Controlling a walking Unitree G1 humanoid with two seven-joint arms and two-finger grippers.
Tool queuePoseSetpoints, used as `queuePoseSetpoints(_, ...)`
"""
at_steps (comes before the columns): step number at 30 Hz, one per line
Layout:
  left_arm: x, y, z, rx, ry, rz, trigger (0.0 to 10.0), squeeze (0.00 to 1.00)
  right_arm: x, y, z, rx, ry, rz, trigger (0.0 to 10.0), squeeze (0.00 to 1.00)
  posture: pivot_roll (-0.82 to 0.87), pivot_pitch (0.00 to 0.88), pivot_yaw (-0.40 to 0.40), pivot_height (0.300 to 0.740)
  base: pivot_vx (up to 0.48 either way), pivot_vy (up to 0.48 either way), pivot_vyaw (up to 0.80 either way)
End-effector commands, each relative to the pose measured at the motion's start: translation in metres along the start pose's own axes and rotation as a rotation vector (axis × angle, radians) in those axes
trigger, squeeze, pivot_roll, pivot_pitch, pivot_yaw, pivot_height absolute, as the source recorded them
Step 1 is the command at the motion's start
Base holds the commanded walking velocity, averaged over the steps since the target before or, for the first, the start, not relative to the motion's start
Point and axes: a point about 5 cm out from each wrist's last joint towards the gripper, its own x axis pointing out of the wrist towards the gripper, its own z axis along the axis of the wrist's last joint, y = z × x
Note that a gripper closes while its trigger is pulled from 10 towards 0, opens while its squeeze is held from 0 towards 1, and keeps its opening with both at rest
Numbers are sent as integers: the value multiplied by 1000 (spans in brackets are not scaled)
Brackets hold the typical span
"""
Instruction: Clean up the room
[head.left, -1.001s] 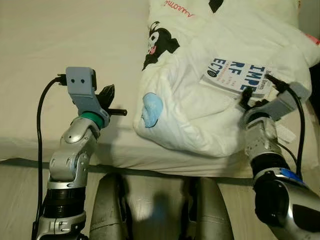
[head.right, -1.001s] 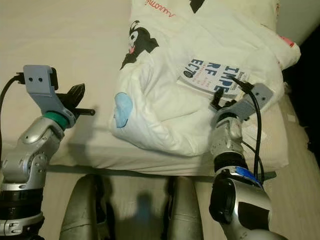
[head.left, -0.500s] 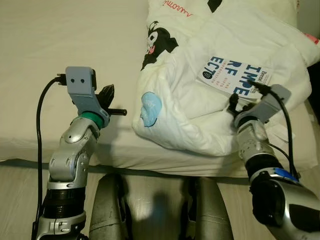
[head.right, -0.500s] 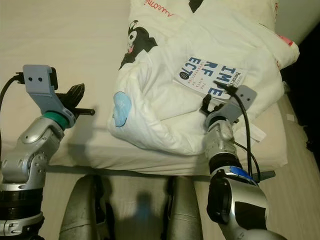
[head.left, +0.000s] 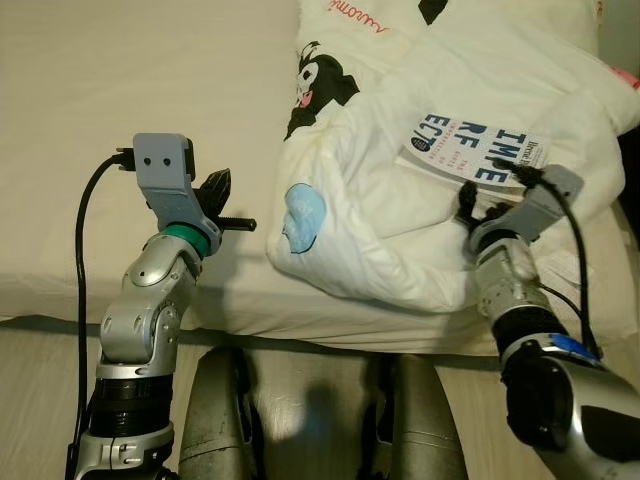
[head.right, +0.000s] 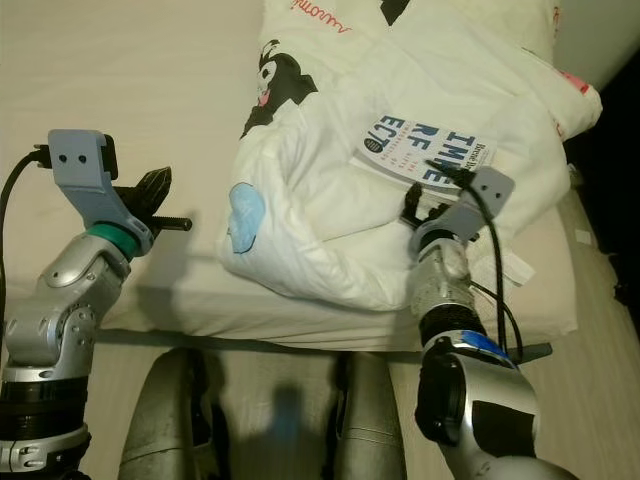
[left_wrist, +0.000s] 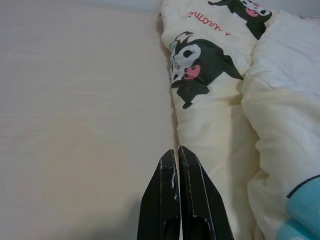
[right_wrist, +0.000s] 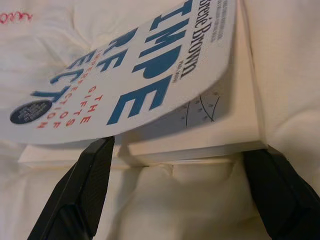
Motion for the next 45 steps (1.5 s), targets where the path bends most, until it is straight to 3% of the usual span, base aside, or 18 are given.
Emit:
queuePoseSetpoints(1, -3, 2, -4, 3, 19, 10, 10000, 0, -2, -8, 3, 91, -46, -25, 10000, 0, 93, 232, 38, 585, 0, 0, 0)
queuePoseSetpoints(2, -3, 2, -4, 3, 19, 10, 10000, 0, -2, -8, 3, 91, -46, -25, 10000, 0, 93, 232, 38, 585, 0, 0, 0)
queuePoseSetpoints(4, -3, 2, -4, 4, 20, 11, 10000, 0, -2, -11, 11, 228, -120, -28, 10000, 0, 92, 231, 38, 585, 0, 0, 0)
queuePoseSetpoints(6, -3, 2, -4, 4, 21, 10, 10000, 0, -2, -13, 14, 277, -145, -23, 10000, 0, 91, 230, 40, 585, 0, 0, 0)
queuePoseSetpoints(13, -2, 1, -4, 5, 22, 6, 10000, 0, 1, -8, 23, 326, -176, 74, 10000, 0, 88, 226, 43, 585, 0, 0, 0)
queuePoseSetpoints(18, -1, 1, -4, 7, 22, 4, 10000, 0, 4, 14, 26, 407, -138, 304, 10000, 0, 94, 220, 44, 585, 0, 0, 0)
queuePoseSetpoints(22, -1, 2, -3, 8, 22, 6, 10000, 0, 4, 19, 26, 422, -133, 341, 10000, 0, 97, 220, 45, 585, 0, 0, 0)
queuePoseSetpoints(31, -2, 3, -2, 11, 21, 8, 10000, 0, 4, 3, 25, 517, -155, 261, 10000, 0, 104, 224, 48, 585, 0, 0, 0)
queuePoseSetpoints(35, -2, 3, -3, 13, 25, 7, 10000, 0, 2, -15, 20, 547, -139, 148, 10000, 0, 97, 228, 46, 585, 0, 0, 0)
queuePoseSetpoints(39, -2, 1, -3, 10, 26, 4, 10000, 0, -3, -27, 9, 501, -101, 51, 10000, 0, 96, 230, 48, 585, 0, 0, 0)
queuePoseSetpoints(45, -2, 1, -4, 10, 29, -1, 10000, 0, -3, -30, 3, 464, -55, 1, 10000, 0, 97, 234, 51, 585, 0, 0, 0)
